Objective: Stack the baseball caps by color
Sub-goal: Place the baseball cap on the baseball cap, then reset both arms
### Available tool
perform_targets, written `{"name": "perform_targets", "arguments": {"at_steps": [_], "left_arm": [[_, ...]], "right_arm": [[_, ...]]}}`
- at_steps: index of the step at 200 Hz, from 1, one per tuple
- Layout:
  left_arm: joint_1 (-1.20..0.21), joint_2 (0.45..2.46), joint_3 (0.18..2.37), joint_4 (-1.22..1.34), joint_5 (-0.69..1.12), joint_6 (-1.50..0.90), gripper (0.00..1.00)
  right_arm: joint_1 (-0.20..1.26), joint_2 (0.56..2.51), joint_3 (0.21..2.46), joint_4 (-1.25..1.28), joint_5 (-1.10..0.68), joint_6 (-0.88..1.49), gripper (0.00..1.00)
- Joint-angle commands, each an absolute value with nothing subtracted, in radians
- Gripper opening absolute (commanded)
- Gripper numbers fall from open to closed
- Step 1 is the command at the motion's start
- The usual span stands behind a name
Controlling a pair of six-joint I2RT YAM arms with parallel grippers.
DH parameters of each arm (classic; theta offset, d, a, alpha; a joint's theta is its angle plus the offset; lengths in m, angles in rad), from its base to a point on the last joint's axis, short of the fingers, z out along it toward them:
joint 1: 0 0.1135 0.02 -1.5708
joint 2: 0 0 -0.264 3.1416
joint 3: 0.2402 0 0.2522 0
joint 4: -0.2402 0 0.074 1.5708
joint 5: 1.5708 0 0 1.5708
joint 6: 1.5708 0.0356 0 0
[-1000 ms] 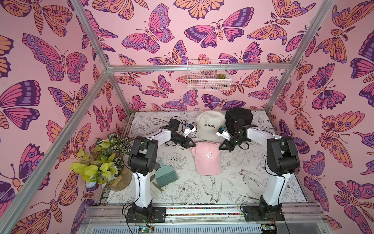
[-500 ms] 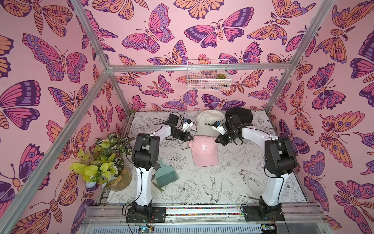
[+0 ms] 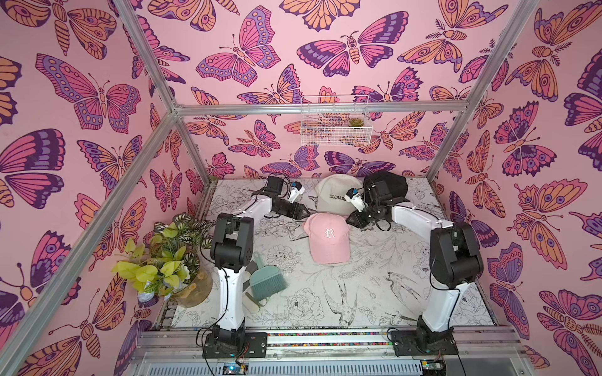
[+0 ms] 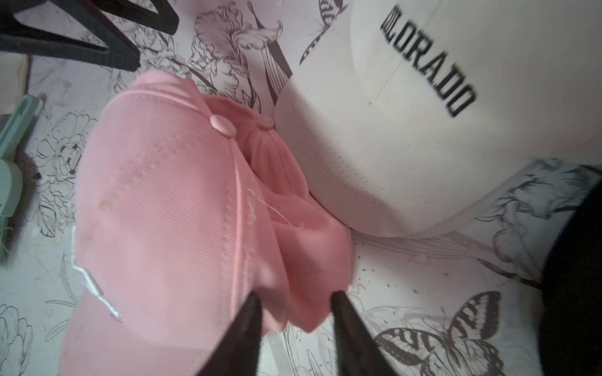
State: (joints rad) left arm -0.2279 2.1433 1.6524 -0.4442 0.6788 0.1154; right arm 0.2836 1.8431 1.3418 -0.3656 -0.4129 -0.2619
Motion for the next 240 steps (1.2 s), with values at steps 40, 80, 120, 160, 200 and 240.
{"name": "perform_targets", "arguments": {"at_steps": [40,80,120,160,200,240], "left_arm": [[-0.154,1.796,1.364,-0.233,0.33,-0.003,1.0],[-0.098,1.628,1.09,-0.029,0.144,-0.013,1.0],[-0.083,1.535,0.88,0.104,-0.071,0.047,1.0],[-0.048,1.517,0.78,0.18,-0.188,0.11,1.0],[0.03,1.577,0.799,0.114,-0.007,0.107,1.0],[0.086,1.526,0.671,0.27,0.13,0.083,1.0]], "right_arm": [[0.209,1.579,1.074,0.014,-0.278,-0.045,0.99],[0.145,1.424,0.835,0.299,-0.016,0.076,0.99],[0.095,1.349,0.679,0.422,0.203,0.1,0.99],[0.059,1.332,0.575,0.472,0.359,0.086,0.99],[0.038,1.338,0.561,0.429,0.344,0.112,0.99],[0.037,1.351,0.518,0.466,0.317,0.108,0.99]]}}
